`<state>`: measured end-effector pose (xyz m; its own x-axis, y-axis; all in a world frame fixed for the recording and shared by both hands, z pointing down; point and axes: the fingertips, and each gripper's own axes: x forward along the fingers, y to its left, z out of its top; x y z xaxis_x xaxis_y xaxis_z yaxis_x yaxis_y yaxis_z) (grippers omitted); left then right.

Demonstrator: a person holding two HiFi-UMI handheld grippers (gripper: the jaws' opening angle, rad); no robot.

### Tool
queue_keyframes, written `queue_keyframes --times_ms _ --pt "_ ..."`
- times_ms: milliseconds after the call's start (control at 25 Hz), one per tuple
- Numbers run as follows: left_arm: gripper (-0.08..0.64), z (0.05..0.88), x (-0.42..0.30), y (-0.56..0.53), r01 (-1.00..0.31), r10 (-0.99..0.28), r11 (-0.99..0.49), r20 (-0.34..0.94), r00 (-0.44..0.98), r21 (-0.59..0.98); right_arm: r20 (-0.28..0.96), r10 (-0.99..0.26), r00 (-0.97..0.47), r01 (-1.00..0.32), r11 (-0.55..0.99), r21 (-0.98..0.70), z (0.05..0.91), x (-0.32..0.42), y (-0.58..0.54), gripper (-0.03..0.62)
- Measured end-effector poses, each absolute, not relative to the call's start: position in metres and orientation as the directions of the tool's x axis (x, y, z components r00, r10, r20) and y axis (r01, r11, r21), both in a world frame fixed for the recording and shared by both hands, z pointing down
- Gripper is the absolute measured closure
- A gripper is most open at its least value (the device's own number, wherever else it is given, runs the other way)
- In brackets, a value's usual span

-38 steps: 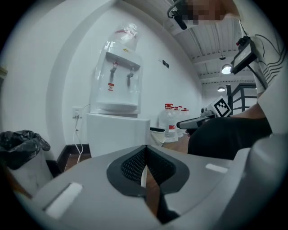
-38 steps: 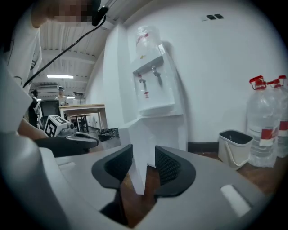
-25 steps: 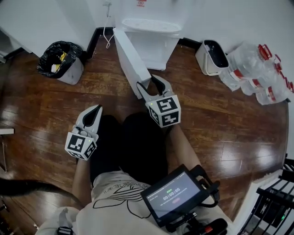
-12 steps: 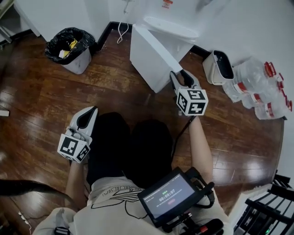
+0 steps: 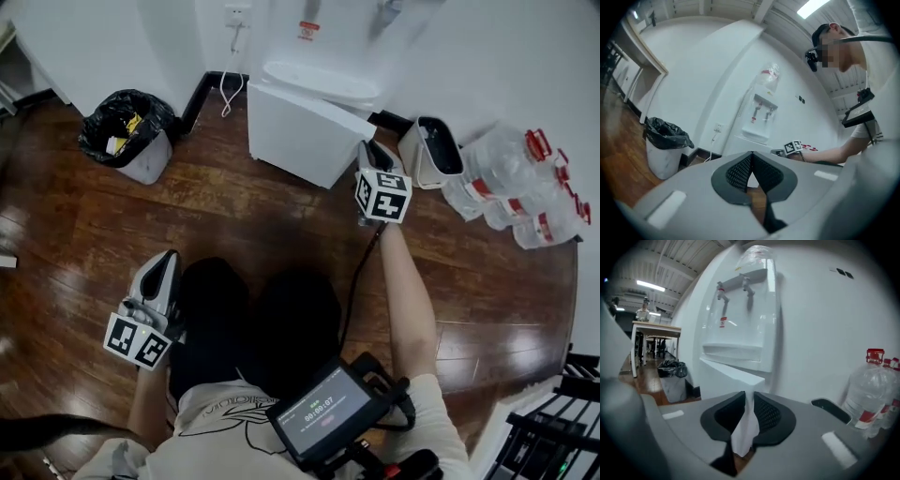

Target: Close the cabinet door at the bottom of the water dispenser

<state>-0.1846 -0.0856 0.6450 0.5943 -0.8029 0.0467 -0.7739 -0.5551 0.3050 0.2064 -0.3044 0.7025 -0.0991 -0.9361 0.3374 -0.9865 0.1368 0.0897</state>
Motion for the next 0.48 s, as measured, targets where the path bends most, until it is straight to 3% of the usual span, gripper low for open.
queue_keyframes --times_ms 240,320,480 --pt "0.540 0.654 -0.150 -0.081 -0.755 -0.760 -0.605 0.101 0.642 0.252 0.353 -0.934 -0.047 -0.997 0.064 0.037 0.700 0.245 -0.354 0.550" --pt "0.540 0.655 -0.149 -0.091 -0.754 -0.753 -0.617 0.108 0.649 0.225 0.325 -0.945 -0.037 -0.999 0.044 0.013 0.690 0.253 -0.364 0.591" --pt "0.540 0.663 -0.152 -0.090 -0.777 -0.768 -0.583 0.150 0.623 0.238 0.294 -0.945 -0.146 -0.986 0.163 0.034 0.686 0.215 -0.360 0.589"
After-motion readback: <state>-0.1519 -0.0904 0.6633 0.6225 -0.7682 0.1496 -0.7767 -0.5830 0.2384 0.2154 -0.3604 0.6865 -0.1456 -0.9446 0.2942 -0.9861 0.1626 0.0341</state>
